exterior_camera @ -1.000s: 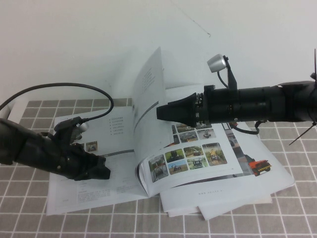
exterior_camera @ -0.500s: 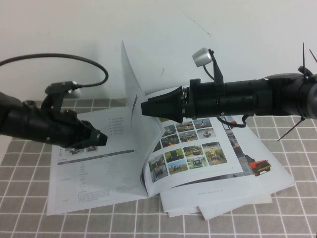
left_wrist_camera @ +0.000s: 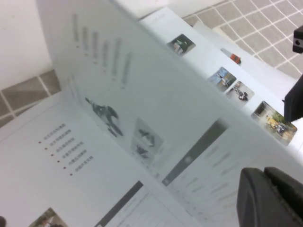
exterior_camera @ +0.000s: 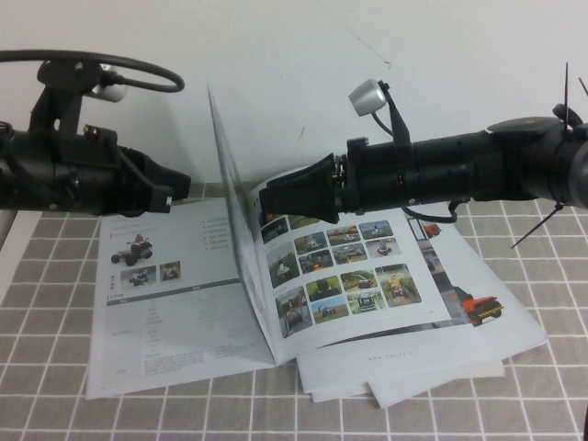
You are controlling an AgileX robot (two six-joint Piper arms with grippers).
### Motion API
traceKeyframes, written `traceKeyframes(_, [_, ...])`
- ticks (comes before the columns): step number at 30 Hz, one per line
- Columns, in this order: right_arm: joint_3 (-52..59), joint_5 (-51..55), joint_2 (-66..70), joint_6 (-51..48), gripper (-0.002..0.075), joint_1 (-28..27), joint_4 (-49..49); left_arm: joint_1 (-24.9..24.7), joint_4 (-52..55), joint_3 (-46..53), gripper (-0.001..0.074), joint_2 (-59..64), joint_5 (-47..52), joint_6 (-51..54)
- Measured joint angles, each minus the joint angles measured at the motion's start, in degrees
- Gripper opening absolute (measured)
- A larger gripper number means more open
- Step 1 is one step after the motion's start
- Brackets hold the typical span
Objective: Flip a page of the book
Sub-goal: Open the closed book
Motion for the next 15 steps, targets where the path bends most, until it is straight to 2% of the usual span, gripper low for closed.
traceKeyframes(8, [-0.13,-0.24,0.00,1.65,0.0356,0.23,-1.72,-2.35,-0.27,0.00,-0.0003,1.79,-1.26,0.78])
traceKeyframes(15, [-0.44,-5.20,0.00,3.84,0.0356,0.53,-10.03,-2.42,-1.00,0.00,-0.0003,1.69,-1.34,1.47])
